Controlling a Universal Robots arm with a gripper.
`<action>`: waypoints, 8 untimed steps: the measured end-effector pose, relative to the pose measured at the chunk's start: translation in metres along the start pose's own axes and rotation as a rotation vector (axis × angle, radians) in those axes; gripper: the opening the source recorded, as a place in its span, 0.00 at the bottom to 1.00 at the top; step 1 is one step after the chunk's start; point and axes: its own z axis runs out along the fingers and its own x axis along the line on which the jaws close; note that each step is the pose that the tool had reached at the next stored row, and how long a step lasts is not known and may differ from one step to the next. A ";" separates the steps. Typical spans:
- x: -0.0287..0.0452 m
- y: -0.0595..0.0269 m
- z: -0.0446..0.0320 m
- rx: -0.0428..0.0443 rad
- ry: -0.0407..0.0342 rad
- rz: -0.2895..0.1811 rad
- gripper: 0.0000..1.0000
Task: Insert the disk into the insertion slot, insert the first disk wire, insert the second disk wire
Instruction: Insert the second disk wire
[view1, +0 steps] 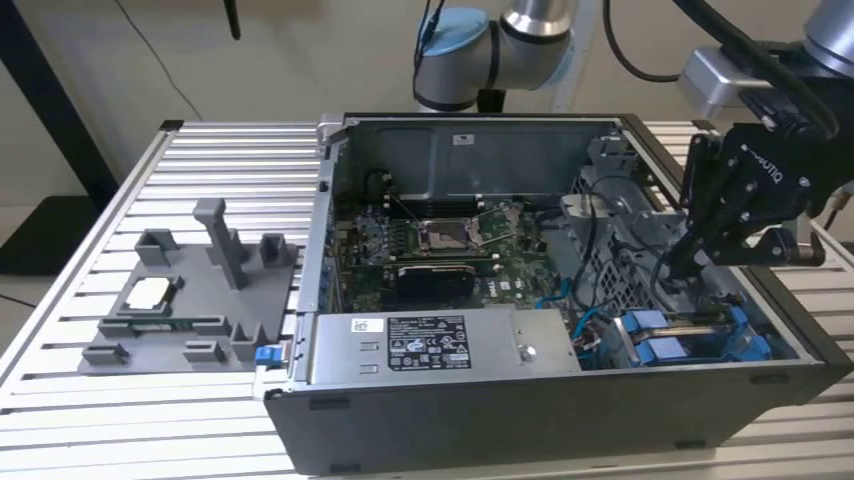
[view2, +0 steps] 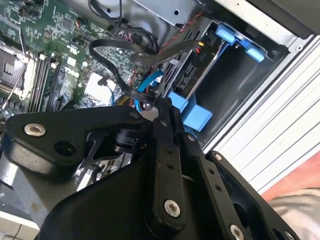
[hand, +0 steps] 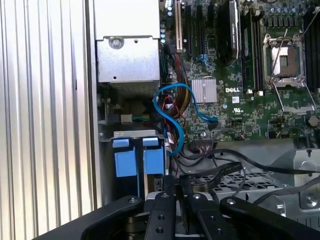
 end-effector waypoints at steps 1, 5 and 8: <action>0.0000 0.0000 0.0001 0.0000 -0.0002 0.000 0.16; 0.0001 0.0001 0.0001 0.0000 -0.0005 0.000 0.16; 0.0002 -0.0001 0.0014 0.0010 -0.0006 0.000 0.16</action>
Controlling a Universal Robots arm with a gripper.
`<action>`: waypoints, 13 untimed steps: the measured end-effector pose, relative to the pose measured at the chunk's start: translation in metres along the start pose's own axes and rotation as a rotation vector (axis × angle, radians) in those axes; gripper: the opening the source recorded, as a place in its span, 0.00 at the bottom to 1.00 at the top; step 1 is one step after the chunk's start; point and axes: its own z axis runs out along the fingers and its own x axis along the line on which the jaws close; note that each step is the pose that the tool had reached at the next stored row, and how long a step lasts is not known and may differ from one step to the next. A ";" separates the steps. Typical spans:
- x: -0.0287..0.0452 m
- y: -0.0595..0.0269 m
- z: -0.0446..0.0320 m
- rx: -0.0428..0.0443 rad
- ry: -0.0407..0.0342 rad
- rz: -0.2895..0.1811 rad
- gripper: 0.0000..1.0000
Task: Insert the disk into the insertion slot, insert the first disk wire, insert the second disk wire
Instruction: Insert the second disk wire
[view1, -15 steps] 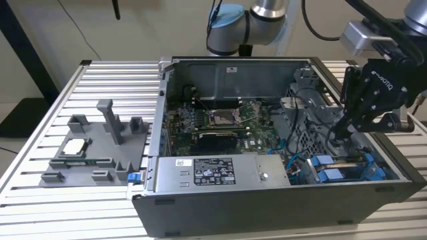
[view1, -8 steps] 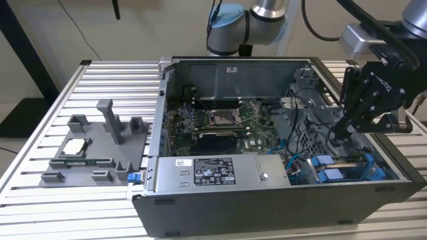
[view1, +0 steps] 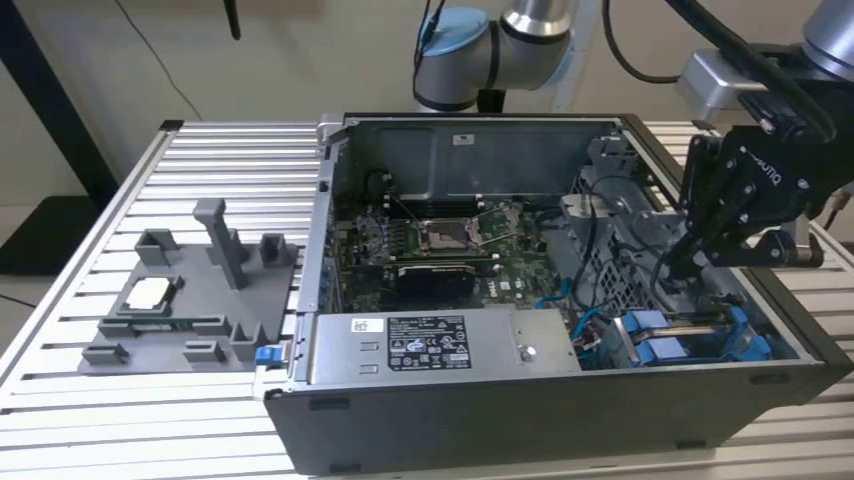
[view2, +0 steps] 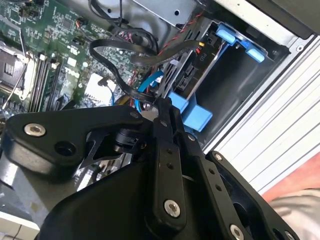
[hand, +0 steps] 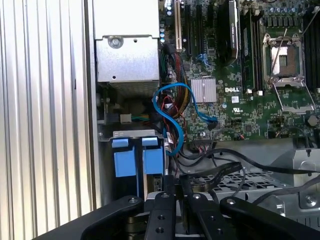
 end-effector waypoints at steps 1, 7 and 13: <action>0.0001 0.0000 0.0008 0.0008 0.0000 0.000 0.16; 0.0003 -0.0003 0.0045 0.0040 0.0000 0.000 0.16; 0.0005 -0.0004 0.0063 0.0041 -0.0001 0.000 0.16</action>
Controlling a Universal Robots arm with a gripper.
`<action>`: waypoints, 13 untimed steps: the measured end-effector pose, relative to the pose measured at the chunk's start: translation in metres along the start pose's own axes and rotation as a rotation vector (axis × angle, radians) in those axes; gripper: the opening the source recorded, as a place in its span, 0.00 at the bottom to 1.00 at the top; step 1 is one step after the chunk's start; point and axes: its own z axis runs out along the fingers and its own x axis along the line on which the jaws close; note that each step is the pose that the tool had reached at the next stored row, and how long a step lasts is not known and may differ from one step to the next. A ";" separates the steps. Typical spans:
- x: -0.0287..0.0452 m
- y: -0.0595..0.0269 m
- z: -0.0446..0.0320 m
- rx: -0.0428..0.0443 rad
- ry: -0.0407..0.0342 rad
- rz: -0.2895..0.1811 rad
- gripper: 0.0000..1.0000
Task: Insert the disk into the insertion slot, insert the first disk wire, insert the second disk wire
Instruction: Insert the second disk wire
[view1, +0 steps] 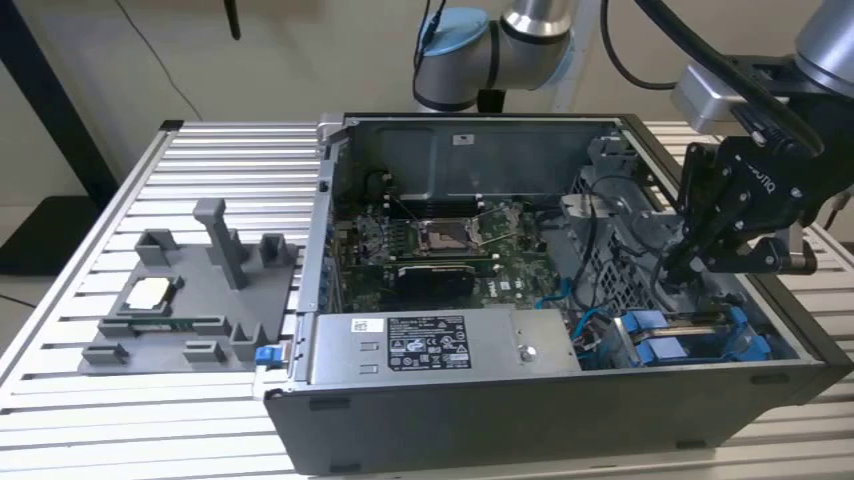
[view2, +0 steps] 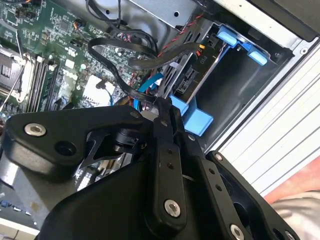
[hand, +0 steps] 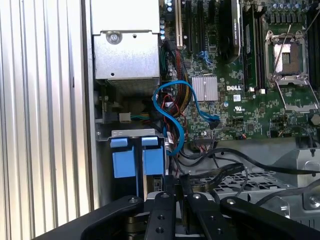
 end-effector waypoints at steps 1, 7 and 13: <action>0.0000 0.0000 0.0000 0.0000 0.0000 0.000 0.16; 0.0002 -0.0001 0.0017 0.0037 -0.0002 0.000 0.16; 0.0020 -0.0008 0.0095 0.0196 -0.0020 -0.002 0.16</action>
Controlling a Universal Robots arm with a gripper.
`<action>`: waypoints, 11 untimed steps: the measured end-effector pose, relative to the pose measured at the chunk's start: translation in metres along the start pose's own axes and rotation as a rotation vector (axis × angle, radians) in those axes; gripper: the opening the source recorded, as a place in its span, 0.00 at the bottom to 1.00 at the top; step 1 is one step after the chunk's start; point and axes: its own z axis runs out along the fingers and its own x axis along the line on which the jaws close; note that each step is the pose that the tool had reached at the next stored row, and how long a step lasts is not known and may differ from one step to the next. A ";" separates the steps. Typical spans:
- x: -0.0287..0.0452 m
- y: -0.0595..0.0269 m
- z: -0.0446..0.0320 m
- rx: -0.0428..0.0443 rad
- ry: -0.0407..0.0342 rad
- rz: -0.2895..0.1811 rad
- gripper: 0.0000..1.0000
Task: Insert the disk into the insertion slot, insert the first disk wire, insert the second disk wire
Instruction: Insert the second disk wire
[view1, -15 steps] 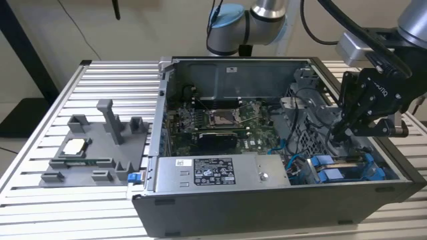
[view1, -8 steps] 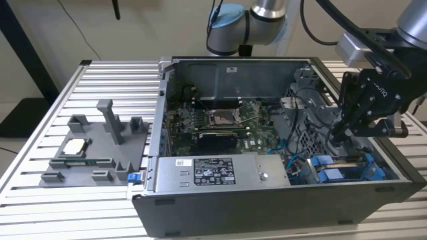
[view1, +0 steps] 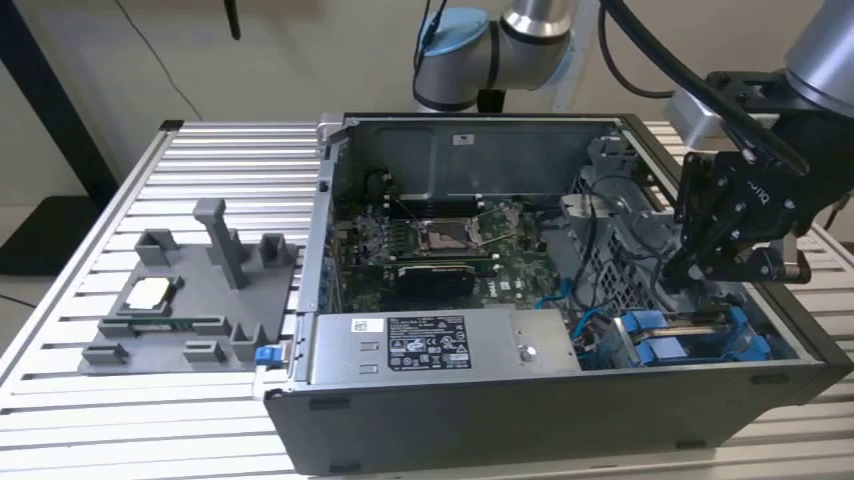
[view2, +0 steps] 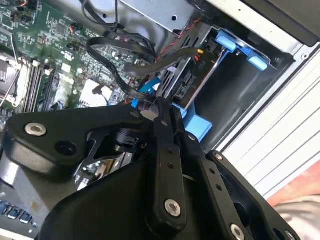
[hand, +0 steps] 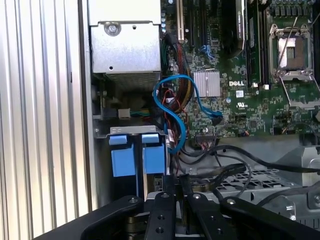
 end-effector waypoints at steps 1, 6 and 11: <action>0.0006 -0.0001 0.0014 0.0018 -0.0003 0.000 0.16; 0.0051 -0.0018 0.0072 0.0066 -0.0006 -0.001 0.16; 0.0101 -0.0068 0.0098 0.0071 -0.0010 -0.001 0.16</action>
